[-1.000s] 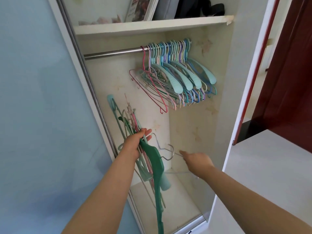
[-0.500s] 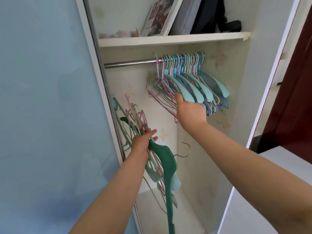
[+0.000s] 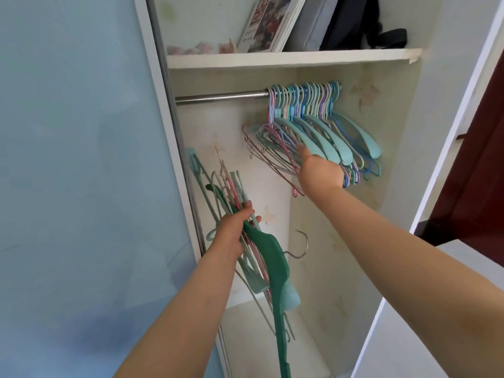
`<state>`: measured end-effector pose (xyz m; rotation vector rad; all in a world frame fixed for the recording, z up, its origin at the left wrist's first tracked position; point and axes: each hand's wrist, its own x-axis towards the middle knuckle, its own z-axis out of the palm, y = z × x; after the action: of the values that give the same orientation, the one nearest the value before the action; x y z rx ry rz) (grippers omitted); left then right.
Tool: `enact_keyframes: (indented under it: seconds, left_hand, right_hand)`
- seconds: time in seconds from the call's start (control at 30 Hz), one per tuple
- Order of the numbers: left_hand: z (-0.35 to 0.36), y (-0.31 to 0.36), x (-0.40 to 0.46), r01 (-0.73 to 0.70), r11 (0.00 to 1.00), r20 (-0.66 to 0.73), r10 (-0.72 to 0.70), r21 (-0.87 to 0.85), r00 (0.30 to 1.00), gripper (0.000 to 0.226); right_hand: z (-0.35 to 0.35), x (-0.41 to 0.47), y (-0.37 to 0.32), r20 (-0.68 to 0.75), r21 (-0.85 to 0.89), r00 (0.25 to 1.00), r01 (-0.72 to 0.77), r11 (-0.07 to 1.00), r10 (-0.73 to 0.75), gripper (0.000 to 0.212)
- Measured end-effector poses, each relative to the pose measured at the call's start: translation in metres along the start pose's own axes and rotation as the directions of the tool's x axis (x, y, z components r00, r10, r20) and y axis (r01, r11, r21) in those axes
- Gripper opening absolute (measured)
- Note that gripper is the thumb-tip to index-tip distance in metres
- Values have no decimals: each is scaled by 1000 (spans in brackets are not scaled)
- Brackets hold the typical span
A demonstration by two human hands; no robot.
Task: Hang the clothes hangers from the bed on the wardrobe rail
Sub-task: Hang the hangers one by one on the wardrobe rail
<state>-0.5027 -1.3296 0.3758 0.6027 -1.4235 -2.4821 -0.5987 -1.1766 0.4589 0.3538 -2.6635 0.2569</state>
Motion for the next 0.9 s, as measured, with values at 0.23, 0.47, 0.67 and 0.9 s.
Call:
enact_keyframes:
  seconds: [0.23,0.47,0.67,0.9]
  left_hand:
    - [1,-14,10,43,998,2,-43,-40,999,11]
    - [-4,-24,23,35,995,-42,-39,-94,998,24]
    - [-6,-25,26,45,995,-45,-49,-90,998,18]
    - [-5,-21,26,31,996,-27,-33,-87,999,18]
  right_hand:
    - [46,-98,22,-57,498,989,148,854,-138,37]
    - [68,-138,49,747,659,510,-487,573,-426,41]
    - [67,-142,46,665,664,645,-277,695,-377,41]
    - [69,-153,40,398,461,906,-63,885,-143,35]
